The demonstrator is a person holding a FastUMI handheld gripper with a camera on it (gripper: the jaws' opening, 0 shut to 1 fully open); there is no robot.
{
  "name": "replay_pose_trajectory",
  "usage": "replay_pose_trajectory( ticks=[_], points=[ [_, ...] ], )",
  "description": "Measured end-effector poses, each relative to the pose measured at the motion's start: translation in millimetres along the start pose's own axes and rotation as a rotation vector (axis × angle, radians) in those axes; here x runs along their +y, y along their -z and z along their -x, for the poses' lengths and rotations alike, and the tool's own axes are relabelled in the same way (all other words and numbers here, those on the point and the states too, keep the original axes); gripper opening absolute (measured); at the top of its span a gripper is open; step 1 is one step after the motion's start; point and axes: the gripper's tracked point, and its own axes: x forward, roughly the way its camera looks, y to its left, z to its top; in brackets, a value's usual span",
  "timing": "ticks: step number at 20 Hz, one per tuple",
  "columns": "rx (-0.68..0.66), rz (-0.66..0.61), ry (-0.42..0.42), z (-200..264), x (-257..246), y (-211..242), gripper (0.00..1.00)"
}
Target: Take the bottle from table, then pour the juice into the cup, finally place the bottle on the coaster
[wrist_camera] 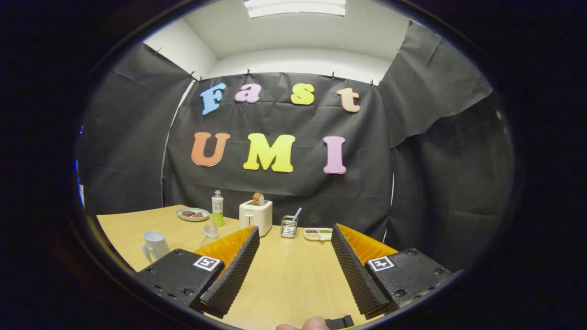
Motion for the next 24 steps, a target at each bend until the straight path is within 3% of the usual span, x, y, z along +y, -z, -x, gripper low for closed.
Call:
replay_pose_trajectory(
  ticks=[13, 24],
  points=[
    [0.063, -0.020, -0.175, -0.5, 91.7, 47.5, 1.00],
    [0.149, -0.027, -0.174, -26.3, 139.2, 107.5, 1.00]
  ],
)
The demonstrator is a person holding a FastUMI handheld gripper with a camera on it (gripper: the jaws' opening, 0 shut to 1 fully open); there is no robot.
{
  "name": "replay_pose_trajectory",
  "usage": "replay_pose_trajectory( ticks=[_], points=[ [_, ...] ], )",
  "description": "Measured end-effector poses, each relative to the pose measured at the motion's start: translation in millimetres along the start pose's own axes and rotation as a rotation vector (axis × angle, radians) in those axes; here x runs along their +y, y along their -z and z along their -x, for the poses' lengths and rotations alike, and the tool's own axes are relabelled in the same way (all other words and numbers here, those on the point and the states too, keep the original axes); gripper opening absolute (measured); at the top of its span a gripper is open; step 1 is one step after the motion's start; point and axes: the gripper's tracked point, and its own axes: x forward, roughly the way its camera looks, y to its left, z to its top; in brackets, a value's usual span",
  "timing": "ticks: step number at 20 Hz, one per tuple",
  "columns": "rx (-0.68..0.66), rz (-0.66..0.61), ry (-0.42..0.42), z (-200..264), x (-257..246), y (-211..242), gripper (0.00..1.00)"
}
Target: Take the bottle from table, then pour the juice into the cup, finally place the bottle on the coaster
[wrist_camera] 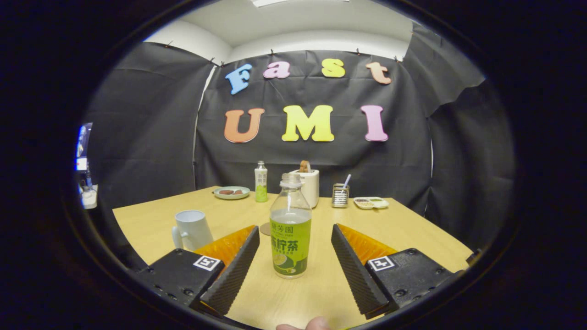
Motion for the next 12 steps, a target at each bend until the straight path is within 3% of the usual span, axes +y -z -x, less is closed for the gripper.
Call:
replay_pose_trajectory(
  ticks=[12],
  points=[
    [0.096, 0.000, 0.072, -48.4, 4.0, 28.0, 1.00]
  ],
)
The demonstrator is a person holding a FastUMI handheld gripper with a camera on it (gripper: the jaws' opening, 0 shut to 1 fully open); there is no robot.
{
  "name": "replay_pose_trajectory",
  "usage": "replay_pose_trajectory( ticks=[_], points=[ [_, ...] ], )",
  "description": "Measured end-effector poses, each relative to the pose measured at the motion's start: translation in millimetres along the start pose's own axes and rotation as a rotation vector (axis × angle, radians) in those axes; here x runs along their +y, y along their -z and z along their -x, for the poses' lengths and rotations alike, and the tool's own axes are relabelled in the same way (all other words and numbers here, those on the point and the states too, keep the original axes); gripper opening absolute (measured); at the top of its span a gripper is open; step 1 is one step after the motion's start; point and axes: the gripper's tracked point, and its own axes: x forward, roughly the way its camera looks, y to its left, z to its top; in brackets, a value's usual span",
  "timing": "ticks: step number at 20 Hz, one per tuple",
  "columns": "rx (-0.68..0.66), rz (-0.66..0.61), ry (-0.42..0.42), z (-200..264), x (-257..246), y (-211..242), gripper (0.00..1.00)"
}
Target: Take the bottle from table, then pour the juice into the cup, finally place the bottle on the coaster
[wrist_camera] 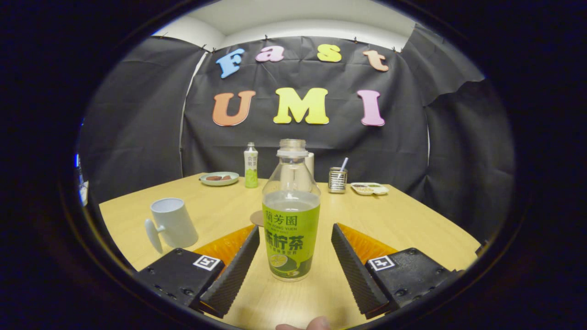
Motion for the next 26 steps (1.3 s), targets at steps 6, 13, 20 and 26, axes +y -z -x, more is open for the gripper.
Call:
replay_pose_trajectory(
  ticks=[6, 13, 20, 26],
  points=[
    [0.017, -0.039, -0.005, -14.0, 8.1, 4.3, 1.00],
    [0.023, -0.054, 0.012, -18.6, 10.9, 4.5, 0.82],
    [0.050, 0.102, -0.027, -15.4, 16.9, -8.5, 0.76],
    [0.064, 0.410, 0.003, -15.1, 17.7, -33.4, 0.75]
  ],
)
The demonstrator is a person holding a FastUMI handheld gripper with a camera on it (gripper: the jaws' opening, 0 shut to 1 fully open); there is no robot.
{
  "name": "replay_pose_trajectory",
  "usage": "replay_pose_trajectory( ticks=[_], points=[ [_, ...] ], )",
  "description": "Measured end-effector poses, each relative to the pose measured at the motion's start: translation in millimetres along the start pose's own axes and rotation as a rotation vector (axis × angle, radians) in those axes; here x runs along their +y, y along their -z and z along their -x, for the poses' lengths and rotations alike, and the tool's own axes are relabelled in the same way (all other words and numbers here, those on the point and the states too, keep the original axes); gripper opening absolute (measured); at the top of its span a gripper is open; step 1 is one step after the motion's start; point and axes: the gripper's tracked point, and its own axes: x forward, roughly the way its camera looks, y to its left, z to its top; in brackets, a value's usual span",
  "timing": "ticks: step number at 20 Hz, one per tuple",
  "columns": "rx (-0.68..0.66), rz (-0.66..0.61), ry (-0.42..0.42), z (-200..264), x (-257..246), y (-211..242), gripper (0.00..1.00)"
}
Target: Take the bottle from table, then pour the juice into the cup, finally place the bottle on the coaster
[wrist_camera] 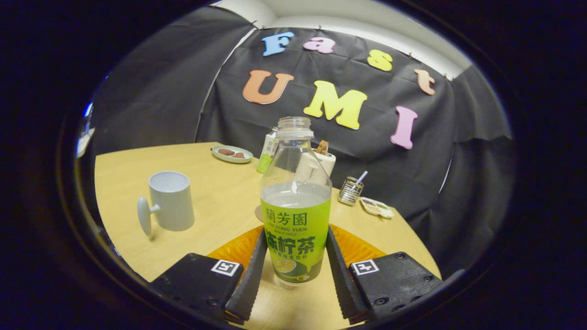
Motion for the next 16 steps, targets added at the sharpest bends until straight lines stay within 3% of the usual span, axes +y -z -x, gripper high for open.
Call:
replay_pose_trajectory(
  ticks=[10, 16],
  points=[
    [-0.027, 0.481, 0.053, -23.3, 14.7, -44.4, 0.75],
    [0.007, 0.673, 0.090, -33.2, 21.7, -45.0, 0.75]
  ],
)
